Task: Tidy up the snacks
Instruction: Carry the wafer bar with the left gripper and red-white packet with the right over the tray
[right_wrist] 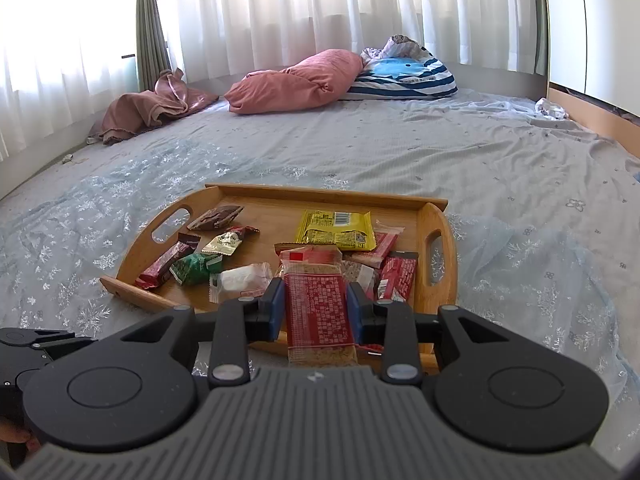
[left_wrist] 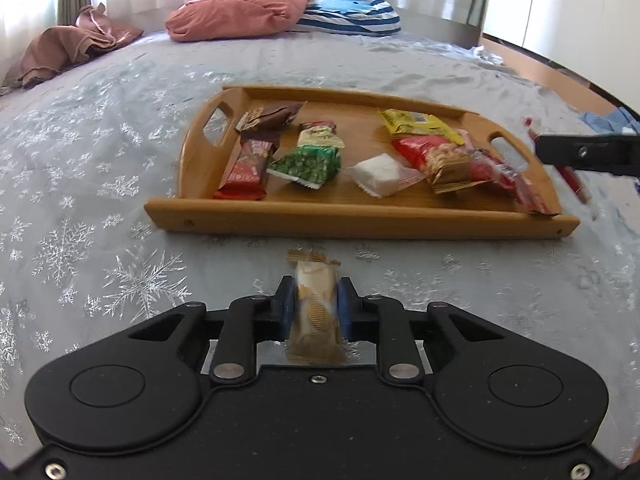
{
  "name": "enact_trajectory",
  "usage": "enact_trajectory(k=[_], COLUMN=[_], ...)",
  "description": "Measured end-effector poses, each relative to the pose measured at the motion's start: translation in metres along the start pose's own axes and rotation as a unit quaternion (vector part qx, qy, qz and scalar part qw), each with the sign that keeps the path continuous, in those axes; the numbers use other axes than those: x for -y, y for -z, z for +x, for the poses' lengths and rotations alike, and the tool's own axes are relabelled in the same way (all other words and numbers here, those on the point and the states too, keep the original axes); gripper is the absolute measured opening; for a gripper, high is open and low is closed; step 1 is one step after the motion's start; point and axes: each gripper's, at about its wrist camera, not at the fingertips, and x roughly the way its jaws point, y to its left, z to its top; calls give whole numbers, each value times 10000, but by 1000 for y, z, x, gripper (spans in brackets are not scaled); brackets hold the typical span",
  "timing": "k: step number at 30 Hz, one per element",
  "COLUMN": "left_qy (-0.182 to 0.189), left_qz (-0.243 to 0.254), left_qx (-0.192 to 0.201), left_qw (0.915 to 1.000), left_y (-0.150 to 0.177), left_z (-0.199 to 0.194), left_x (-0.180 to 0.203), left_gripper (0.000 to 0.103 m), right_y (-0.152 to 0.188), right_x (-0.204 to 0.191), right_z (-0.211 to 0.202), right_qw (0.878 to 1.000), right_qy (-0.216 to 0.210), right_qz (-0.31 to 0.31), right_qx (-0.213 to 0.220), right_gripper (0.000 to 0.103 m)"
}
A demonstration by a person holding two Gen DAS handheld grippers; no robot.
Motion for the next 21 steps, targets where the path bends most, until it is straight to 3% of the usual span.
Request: enact_trajectory(k=[11,21], left_qy=[358,539], left_qz=[-46,-217], left_qx=[462,532], left_qw=[9983,9969], left_y=[-44,-109], left_z=[-31,-2], left_x=[4,8], left_gripper=[21,21], right_y=[-11,-47], right_x=[12,33], right_z=[3,28], right_qw=[9998,9984], right_qy=[76,201], right_qz=[198,511], right_qx=[-5,-141], right_gripper=[37,37])
